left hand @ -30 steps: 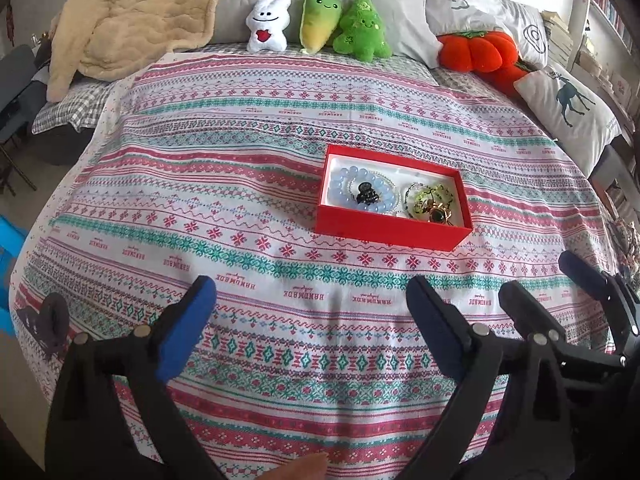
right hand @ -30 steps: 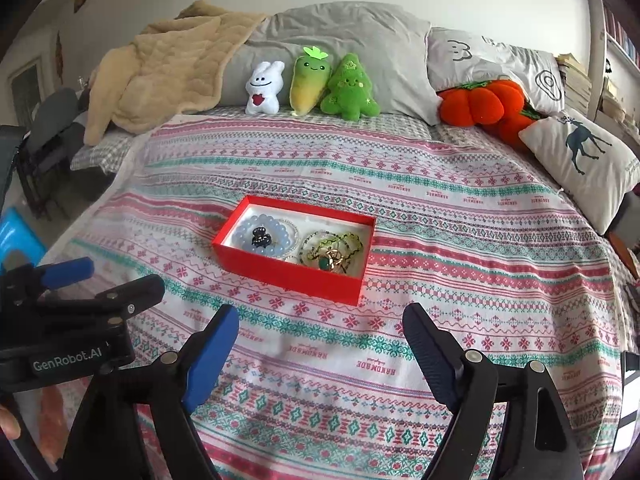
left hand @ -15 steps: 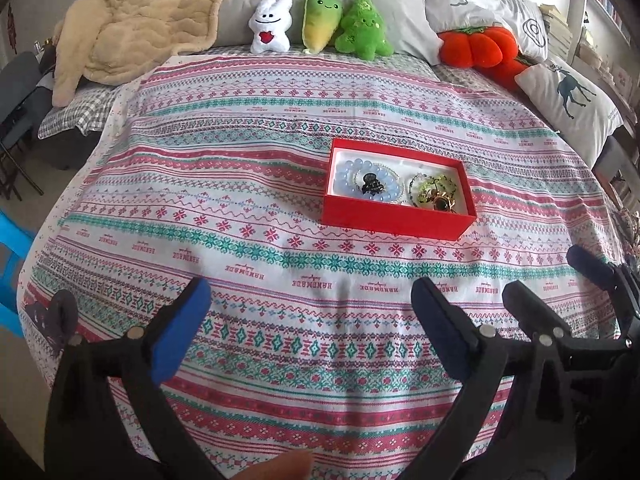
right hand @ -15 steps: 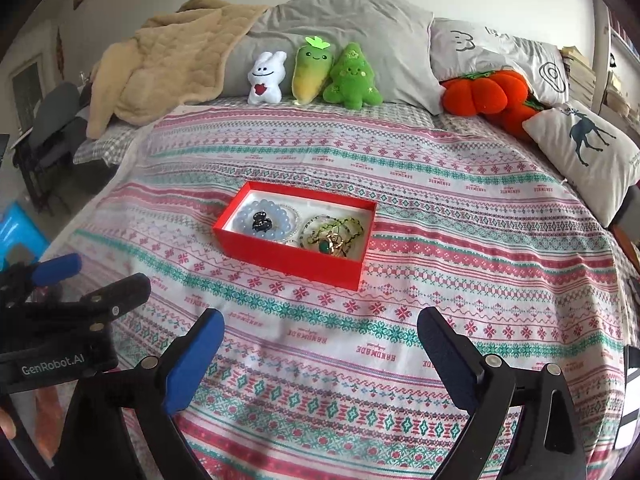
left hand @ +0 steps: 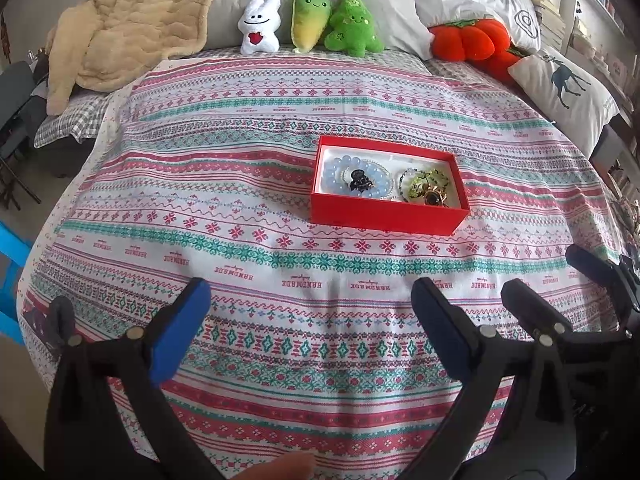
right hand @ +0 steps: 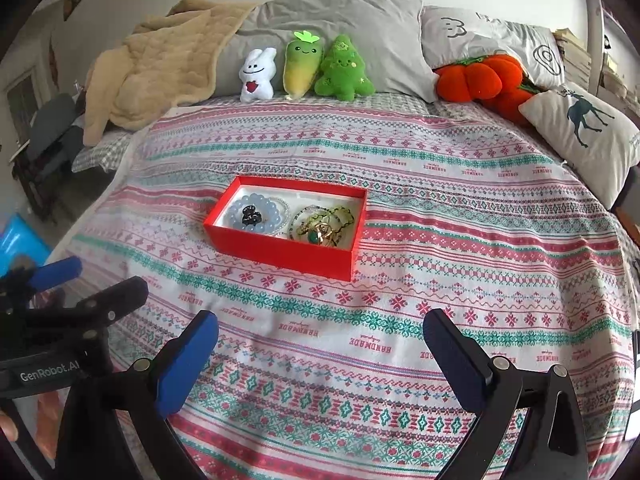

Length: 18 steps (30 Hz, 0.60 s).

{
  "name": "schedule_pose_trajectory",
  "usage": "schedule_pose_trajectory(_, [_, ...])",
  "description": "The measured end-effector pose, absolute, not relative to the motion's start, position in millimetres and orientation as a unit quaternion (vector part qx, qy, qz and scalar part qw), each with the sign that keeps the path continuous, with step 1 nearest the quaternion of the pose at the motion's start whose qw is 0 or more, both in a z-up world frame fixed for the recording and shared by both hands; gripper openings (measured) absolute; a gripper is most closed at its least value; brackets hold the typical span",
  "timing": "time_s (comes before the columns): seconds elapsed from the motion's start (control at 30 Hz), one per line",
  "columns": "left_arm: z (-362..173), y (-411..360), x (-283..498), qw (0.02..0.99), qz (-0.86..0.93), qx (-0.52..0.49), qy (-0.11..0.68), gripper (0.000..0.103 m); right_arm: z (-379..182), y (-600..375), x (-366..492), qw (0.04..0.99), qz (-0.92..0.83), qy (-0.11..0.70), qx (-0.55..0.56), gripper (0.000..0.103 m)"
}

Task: Organize jewelry

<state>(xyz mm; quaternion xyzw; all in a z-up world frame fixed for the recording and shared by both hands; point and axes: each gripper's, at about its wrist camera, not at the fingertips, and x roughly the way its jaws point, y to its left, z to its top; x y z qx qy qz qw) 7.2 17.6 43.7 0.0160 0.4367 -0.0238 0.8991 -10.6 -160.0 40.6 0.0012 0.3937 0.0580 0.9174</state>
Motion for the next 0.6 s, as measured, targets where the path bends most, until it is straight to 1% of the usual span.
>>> schedule_pose_trajectory(0.6, [41.6, 17.7, 6.9, 0.897, -0.024, 0.011, 0.441, 0.100, 41.3, -159.8, -9.3, 0.917, 0.059, 0.395, 0.002, 0.103])
